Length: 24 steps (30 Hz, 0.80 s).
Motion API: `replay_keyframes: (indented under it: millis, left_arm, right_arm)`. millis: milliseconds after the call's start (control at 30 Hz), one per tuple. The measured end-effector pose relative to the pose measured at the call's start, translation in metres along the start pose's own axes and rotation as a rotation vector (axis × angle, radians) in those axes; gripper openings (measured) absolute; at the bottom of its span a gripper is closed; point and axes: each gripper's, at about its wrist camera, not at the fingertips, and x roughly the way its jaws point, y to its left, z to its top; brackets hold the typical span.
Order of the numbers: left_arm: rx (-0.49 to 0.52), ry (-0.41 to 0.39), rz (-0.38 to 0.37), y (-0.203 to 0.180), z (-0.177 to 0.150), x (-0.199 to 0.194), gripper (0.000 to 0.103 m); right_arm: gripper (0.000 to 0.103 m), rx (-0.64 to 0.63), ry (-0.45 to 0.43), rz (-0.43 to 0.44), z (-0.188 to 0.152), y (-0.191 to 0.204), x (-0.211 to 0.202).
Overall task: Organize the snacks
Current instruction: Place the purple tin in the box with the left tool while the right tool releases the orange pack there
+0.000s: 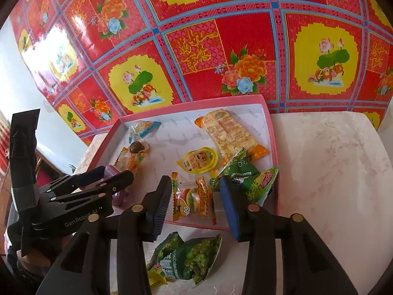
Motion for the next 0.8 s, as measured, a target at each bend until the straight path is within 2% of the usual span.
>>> replay_keyframes:
  millis: [267,400,800]
  left_arm:
    - [0.002,-0.005,-0.003,0.000,-0.005,-0.016,0.069]
    - [0.003,-0.014,-0.003,-0.002,-0.008,-0.024,0.070]
    - [0.013,-0.010,-0.040,-0.010,-0.024,-0.046,0.071]
  right_arm:
    - [0.051,0.008,-0.020,-0.004,-0.003,0.000,-0.013]
    - [0.056,0.008,-0.031,-0.010,-0.005,0.001,-0.021]
    - [0.057,0.026,-0.040,-0.018,-0.021,-0.002,-0.043]
